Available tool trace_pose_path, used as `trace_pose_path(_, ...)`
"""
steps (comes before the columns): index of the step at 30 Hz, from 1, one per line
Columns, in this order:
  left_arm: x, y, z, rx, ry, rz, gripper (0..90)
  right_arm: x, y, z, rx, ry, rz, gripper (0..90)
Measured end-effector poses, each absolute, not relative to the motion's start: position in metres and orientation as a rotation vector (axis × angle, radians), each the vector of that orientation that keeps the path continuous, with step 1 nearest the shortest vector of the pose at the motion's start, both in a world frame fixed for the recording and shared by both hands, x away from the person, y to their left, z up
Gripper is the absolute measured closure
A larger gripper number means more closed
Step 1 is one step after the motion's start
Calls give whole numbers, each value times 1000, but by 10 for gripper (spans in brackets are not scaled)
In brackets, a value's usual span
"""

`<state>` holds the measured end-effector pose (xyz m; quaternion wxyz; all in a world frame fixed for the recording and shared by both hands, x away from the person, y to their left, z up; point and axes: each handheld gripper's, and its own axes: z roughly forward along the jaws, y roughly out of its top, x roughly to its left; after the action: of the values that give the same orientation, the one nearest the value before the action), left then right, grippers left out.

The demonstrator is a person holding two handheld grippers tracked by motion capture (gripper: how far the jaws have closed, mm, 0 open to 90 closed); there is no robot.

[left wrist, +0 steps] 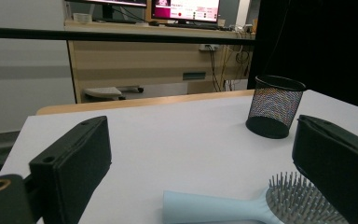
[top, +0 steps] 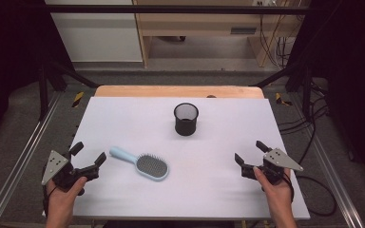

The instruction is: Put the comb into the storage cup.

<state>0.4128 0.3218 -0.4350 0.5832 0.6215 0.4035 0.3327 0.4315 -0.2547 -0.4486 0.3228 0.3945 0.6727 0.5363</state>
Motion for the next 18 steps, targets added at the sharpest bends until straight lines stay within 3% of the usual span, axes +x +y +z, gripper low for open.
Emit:
trace_pose_path(3,413,322,-435,1465,945,770,131,431,-256,-449,1039,1753,1404,67)
trace_pose_path(12,410,318,-430,1448,948,741,24,430,-254,-448,1050,1725,1419,50)
trace_pose_path(18,423,315,-417,1486,959,757,28,429,-251,-448,1034,1732,1414,55)
